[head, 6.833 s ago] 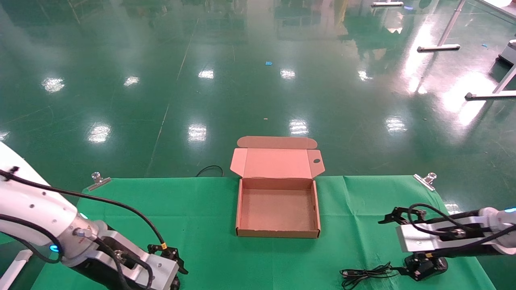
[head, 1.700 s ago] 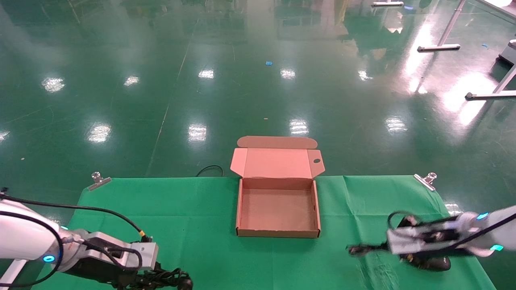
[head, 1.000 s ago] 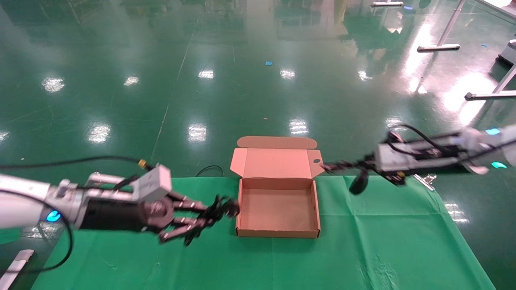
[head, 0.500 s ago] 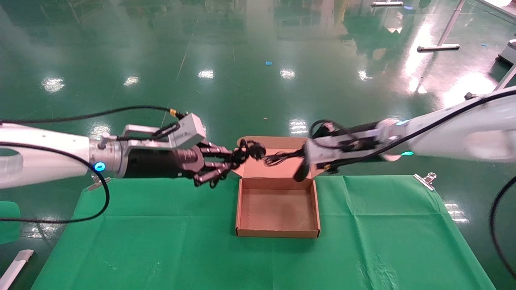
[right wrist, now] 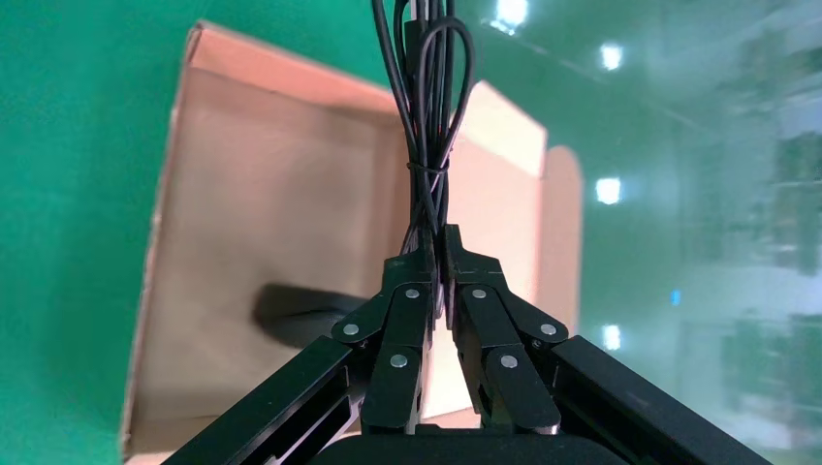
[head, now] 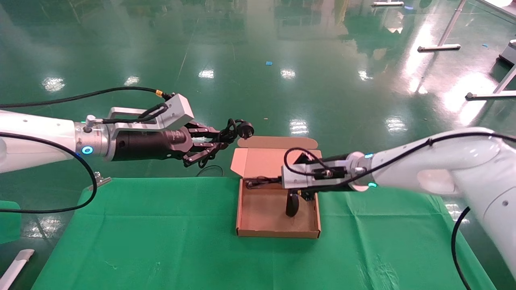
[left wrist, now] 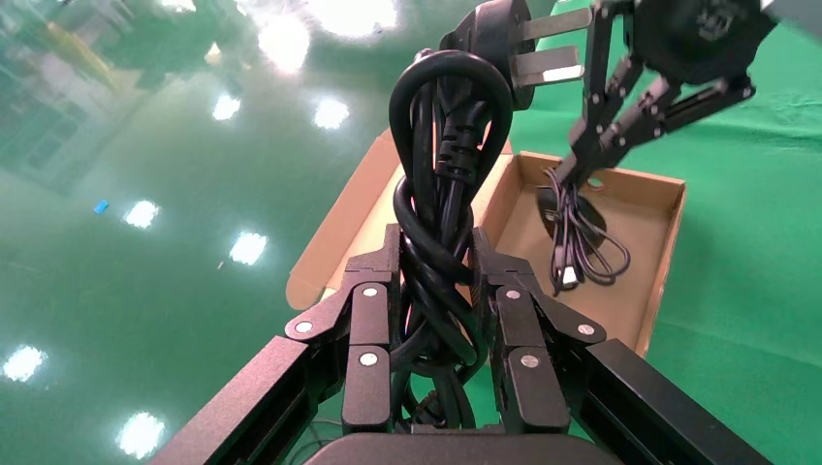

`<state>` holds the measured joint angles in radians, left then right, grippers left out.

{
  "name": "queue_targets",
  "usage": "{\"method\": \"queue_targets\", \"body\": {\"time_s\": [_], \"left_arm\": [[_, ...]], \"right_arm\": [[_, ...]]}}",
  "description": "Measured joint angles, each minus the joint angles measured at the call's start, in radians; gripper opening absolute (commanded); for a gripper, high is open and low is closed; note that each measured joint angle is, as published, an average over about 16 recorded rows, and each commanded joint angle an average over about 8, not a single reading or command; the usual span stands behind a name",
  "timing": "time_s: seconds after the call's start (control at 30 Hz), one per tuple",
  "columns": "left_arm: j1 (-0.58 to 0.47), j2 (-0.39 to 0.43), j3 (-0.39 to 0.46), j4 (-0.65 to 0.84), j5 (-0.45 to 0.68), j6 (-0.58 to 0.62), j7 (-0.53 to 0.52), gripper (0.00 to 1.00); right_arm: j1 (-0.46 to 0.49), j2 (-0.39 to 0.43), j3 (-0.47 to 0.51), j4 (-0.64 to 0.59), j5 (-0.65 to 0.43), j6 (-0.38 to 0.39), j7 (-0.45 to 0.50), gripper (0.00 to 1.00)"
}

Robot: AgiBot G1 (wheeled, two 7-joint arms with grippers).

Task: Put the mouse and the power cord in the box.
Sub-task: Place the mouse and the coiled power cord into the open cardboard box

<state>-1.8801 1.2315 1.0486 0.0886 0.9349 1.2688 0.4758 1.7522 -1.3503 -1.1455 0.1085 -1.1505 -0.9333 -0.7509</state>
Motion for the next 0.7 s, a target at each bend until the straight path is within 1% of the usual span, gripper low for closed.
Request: {"method": "queue_targets", "body": {"time_s": [0.27, 0.3, 0.33, 0.53, 0.57, 0.6, 0.7], "left_arm": [[0.010, 0.001, 0.010, -0.038, 0.014, -0.020, -0.003, 0.00], [0.012, 0.003, 0.012, -0.042, 0.016, -0.023, -0.003, 0.00], [0.013, 0.005, 0.013, -0.046, 0.019, -0.025, -0.003, 0.00], [0.016, 0.024, 0.026, -0.066, 0.037, -0.037, -0.006, 0.00], [0.016, 0.028, 0.028, -0.069, 0.041, -0.038, -0.007, 0.00], [0.016, 0.032, 0.031, -0.072, 0.044, -0.040, -0.008, 0.00], [0.015, 0.047, 0.038, -0.080, 0.055, -0.044, -0.011, 0.00]], "right_arm": [[-0.036, 0.001, -0.023, 0.008, -0.022, 0.041, 0.044, 0.00], [-0.039, 0.001, -0.025, 0.008, -0.024, 0.045, 0.048, 0.05], [-0.042, 0.001, -0.028, 0.008, -0.026, 0.050, 0.051, 0.15], [-0.056, 0.002, -0.035, 0.012, -0.031, 0.076, 0.066, 0.89], [-0.058, 0.003, -0.036, 0.012, -0.031, 0.080, 0.068, 0.98], [-0.061, 0.003, -0.036, 0.012, -0.030, 0.085, 0.070, 1.00], [-0.066, 0.005, -0.036, 0.013, -0.027, 0.098, 0.073, 1.00]]}}
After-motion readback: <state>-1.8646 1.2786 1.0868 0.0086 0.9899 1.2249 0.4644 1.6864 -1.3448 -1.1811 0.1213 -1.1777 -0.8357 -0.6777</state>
